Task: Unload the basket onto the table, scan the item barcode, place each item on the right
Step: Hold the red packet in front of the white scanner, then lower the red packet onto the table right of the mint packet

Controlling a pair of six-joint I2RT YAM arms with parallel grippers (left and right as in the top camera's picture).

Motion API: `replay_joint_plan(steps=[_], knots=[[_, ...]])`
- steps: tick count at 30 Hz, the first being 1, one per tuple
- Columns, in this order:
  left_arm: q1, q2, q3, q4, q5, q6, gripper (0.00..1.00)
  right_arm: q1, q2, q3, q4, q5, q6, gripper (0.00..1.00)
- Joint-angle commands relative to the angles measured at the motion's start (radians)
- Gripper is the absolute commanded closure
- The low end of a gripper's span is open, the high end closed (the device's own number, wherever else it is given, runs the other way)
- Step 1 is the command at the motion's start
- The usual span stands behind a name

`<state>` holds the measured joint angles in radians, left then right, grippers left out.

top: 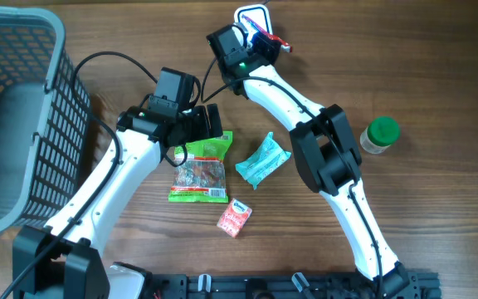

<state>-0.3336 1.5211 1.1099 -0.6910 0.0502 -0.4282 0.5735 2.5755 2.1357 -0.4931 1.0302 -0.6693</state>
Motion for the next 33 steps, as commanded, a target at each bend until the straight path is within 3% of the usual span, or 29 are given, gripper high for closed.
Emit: replay_joint_plan(steps=[1,7,13,23,27,29,33], knots=[[0.002,-0.001,0.006,0.003,0.005,0.005,0.00,0.007,0.020,-0.003,0.003,0.024,-0.041,0.96],[0.002,-0.001,0.006,0.003,0.005,0.005,0.00,0.005,-0.040,-0.003,0.002,0.022,-0.001,0.96],[0.002,-0.001,0.006,0.003,0.005,0.005,0.00,-0.043,-0.253,-0.003,-0.104,-0.103,0.128,0.96],[0.002,-0.001,0.006,0.003,0.005,0.005,0.00,-0.242,-0.620,-0.003,-0.748,-0.804,0.682,0.96],[0.002,-0.001,0.006,0.002,0.005,0.005,0.00,-0.355,-0.606,-0.026,-0.971,-1.105,0.705,0.96],[0.002,-0.001,0.006,0.003,0.005,0.005,0.00,-0.386,-0.603,-0.106,-0.974,-1.191,0.695,0.96],[0.002,-0.001,0.006,0.002,0.005,0.005,0.00,-0.392,-0.603,-0.330,-0.908,-1.177,0.696,0.95]])
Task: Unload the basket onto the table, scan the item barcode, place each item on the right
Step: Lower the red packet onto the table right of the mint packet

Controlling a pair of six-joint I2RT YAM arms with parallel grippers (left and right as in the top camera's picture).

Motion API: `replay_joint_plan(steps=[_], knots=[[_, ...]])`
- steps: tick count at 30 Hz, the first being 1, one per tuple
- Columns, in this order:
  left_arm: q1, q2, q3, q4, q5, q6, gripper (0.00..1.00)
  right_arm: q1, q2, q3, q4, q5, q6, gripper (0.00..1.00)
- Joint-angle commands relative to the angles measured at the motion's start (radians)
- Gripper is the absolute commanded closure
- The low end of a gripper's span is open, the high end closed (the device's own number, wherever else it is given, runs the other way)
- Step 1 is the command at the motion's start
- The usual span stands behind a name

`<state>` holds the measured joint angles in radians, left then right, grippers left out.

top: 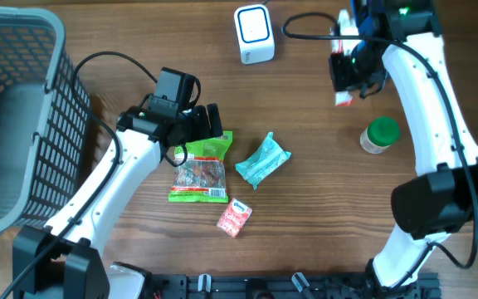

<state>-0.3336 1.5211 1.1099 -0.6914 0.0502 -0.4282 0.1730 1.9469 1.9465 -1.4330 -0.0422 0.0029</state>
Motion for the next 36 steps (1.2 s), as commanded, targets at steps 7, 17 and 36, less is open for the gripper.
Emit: replay_joint_plan(steps=[7,17,36], knots=[[0.002,-0.001,0.006,0.003,0.005,0.005,0.00,0.009,0.026,-0.529,0.266,-0.092,0.032,0.96],[0.002,-0.001,0.006,0.003,0.005,0.005,0.00,0.009,0.020,-0.613,0.343,0.000,0.077,0.71],[0.002,-0.001,0.006,0.003,0.005,0.005,0.00,0.218,0.002,-0.492,0.304,-0.316,0.169,0.64]])
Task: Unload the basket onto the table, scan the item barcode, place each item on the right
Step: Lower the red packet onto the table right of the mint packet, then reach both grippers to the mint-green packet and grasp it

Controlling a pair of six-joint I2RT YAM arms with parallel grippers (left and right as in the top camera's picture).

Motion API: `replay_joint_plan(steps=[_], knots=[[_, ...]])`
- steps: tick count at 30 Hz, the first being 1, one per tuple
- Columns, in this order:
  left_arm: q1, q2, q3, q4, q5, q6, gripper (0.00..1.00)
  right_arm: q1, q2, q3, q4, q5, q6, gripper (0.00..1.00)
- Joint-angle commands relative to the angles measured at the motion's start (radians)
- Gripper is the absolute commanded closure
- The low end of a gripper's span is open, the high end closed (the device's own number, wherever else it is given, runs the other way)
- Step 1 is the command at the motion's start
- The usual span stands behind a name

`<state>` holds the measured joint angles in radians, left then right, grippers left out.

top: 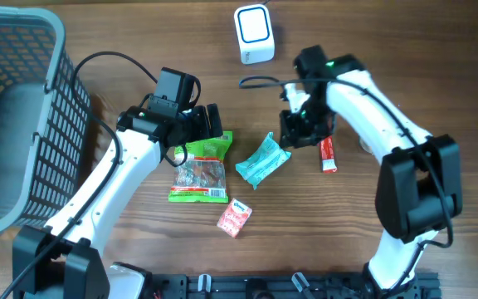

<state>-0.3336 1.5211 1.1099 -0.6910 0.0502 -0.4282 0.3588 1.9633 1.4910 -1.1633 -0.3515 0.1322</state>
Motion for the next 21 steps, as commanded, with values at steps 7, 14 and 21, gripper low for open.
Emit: replay_joint_plan(steps=[7,14,21], knots=[[0.002,-0.001,0.006,0.006,0.010,0.000,0.00,0.040,-0.015,-0.045,0.079,0.010,0.034,0.66],[-0.002,-0.001,0.006,0.089,0.163,-0.100,0.08,-0.058,-0.015,-0.045,0.082,-0.248,-0.098,0.66],[-0.134,0.000,-0.057,0.044,0.206,-0.108,0.80,-0.107,-0.015,-0.045,0.078,-0.392,-0.160,0.70]])
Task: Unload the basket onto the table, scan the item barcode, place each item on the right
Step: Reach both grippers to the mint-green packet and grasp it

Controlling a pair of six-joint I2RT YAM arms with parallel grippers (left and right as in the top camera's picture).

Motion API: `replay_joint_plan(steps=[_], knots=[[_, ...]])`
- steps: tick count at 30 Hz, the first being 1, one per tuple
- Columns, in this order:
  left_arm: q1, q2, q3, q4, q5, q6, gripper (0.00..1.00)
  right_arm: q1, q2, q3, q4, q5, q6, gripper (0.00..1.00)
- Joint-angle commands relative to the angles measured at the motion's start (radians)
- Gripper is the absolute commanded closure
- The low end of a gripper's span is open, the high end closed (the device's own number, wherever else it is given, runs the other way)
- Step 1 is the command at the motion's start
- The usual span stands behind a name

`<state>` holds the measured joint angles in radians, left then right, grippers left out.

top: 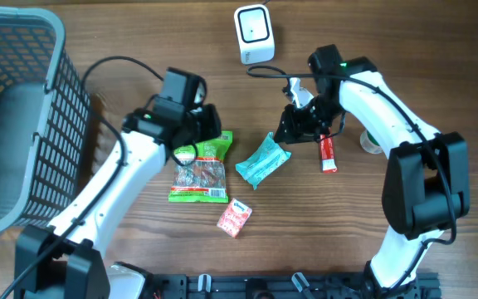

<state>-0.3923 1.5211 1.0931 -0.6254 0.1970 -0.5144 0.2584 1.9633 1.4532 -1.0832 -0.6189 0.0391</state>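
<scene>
The white barcode scanner [254, 33] stands at the table's far edge. A red tube [328, 154] lies flat on the wood, just right of my right gripper [290, 127]. That gripper is open and empty, and hovers at the upper right corner of a teal packet [263, 160]. My left gripper [208, 126] is open over the top edge of a green snack bag [200, 170]. A small red sachet [234, 218] lies below the bag.
A grey mesh basket [52, 75] fills the left side of the table. A jar [369, 146] is mostly hidden behind the right arm. Cables run from both wrists across the wood.
My left arm shifted slightly to the right, its gripper still over the top of the green bag. The right gripper tipped a little towards the teal packet. The red tube lies where it was.
My right gripper first held the red tube at the scanner. It then held the tube out at the right, above the green-lidded jar. After that the tube lay on the table beside the teal packet, released. My left gripper stayed by the green bag throughout.
</scene>
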Motion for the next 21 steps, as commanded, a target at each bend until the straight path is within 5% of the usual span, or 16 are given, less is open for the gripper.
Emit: replay_joint_plan(steps=[1,11,21], knots=[[-0.103,0.000,-0.048,-0.031,0.059,-0.018,0.96,-0.010,-0.015,-0.007,-0.002,-0.124,-0.066,0.71],[-0.212,0.078,-0.061,-0.032,0.041,0.013,0.96,-0.011,-0.015,-0.092,0.056,-0.267,-0.063,0.78],[-0.212,0.180,-0.061,-0.002,0.143,0.066,0.96,-0.003,-0.015,-0.298,0.358,-0.340,0.081,0.85]])
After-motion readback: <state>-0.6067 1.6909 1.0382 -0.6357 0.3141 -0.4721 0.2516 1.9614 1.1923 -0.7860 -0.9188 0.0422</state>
